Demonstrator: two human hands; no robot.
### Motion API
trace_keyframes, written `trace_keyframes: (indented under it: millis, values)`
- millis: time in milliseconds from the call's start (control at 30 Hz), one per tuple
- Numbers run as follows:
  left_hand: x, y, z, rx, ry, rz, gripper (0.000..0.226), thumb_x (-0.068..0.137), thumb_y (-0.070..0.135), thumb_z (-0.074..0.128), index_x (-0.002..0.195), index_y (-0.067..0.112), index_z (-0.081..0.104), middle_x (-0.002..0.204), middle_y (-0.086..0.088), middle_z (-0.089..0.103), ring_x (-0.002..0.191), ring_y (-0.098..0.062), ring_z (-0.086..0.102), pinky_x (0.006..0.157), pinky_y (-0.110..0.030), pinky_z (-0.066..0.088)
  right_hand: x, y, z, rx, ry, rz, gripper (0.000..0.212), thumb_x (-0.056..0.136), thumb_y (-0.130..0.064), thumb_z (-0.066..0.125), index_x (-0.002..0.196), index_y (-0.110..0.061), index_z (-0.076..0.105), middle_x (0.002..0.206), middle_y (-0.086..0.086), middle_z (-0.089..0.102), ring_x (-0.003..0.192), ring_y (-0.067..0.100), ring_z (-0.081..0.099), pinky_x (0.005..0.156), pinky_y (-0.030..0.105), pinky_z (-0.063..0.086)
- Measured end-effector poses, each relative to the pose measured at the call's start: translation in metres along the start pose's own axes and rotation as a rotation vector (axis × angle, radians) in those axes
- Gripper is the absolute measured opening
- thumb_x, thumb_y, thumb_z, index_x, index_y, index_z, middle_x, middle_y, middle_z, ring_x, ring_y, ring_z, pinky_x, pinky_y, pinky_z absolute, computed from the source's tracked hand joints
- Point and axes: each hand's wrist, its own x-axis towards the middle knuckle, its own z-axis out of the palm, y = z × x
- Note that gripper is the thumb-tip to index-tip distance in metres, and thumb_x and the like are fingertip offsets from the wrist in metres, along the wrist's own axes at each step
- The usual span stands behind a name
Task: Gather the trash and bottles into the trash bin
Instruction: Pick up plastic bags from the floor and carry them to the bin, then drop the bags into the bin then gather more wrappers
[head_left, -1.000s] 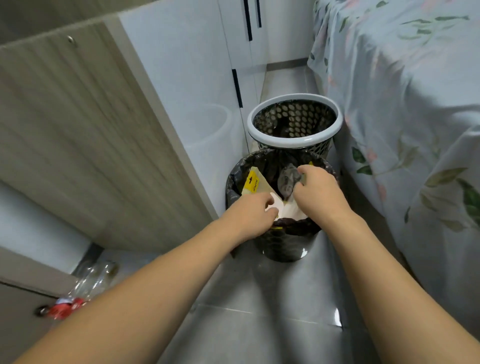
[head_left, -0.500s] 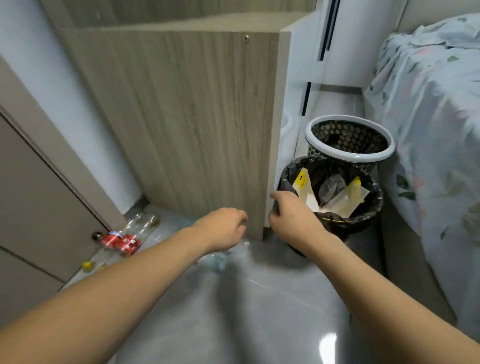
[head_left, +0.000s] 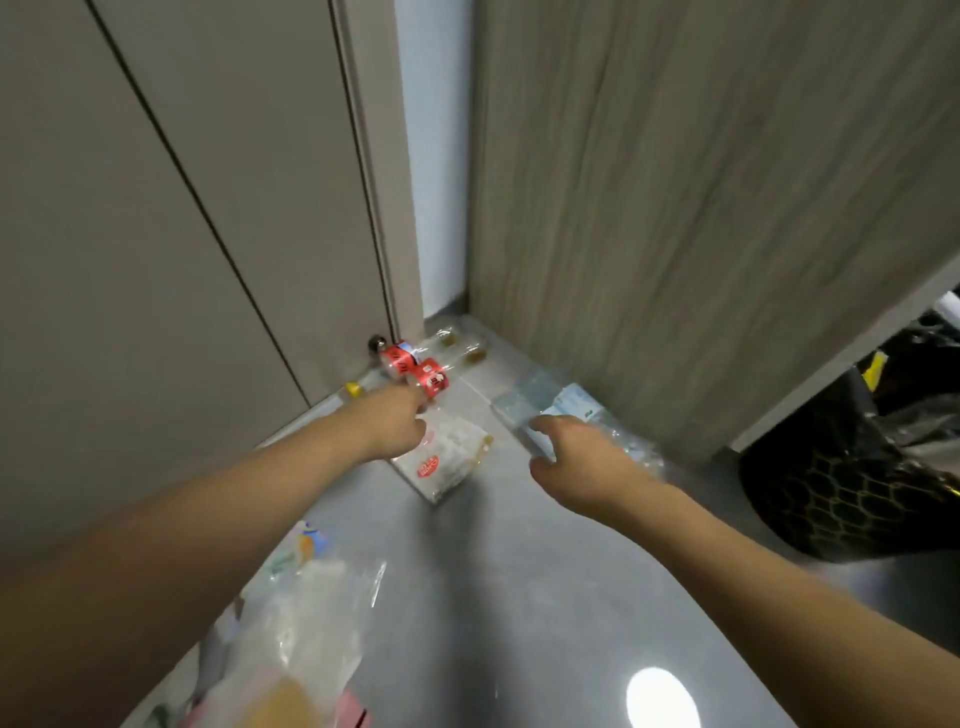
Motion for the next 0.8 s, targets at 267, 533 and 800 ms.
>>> trace_keyframes:
  millis: [267,533,800]
  values:
    - [-0.033,-0.094,0.063,-0.174,-0.070,-0.265,0.029,0.091,0.029,0.053,0.118,0.021,0.060,0.124,-0.002,0.061,0.112,-0.021,0.057,0.090,-0.026,0.045,0.077,-0.039,0.077,0.039,-0.192,0.101,0.049,0.089,-0.023,0.055,0.135,-0.009,0.046,0.139,0.013,0.046,0.123,0.029,0.049,0.098,0.032,0.042]
    - [-0.041,-0.126,0.083,-0.254,0.006,-0.368,0.029,0.092,0.026,0.052,0.119,0.024,0.061,0.123,0.001,0.064,0.114,-0.019,0.059,0.094,-0.024,0.041,0.158,-0.032,0.140,-0.103,-0.121,0.224,0.085,0.083,-0.047,0.060,0.147,-0.011,0.019,0.150,0.013,0.029,0.137,0.034,0.029,0.112,0.045,0.028]
    - [-0.060,-0.150,0.092,-0.264,0.008,-0.354,0.038,0.086,0.024,0.058,0.124,0.021,0.055,0.124,-0.004,0.058,0.121,-0.025,0.052,0.101,-0.028,0.038,0.125,-0.044,0.189,-0.152,-0.170,0.206,0.074,0.078,-0.056,0.065,0.129,-0.011,0.035,0.125,0.010,0.054,0.117,0.029,0.054,0.097,0.039,0.038]
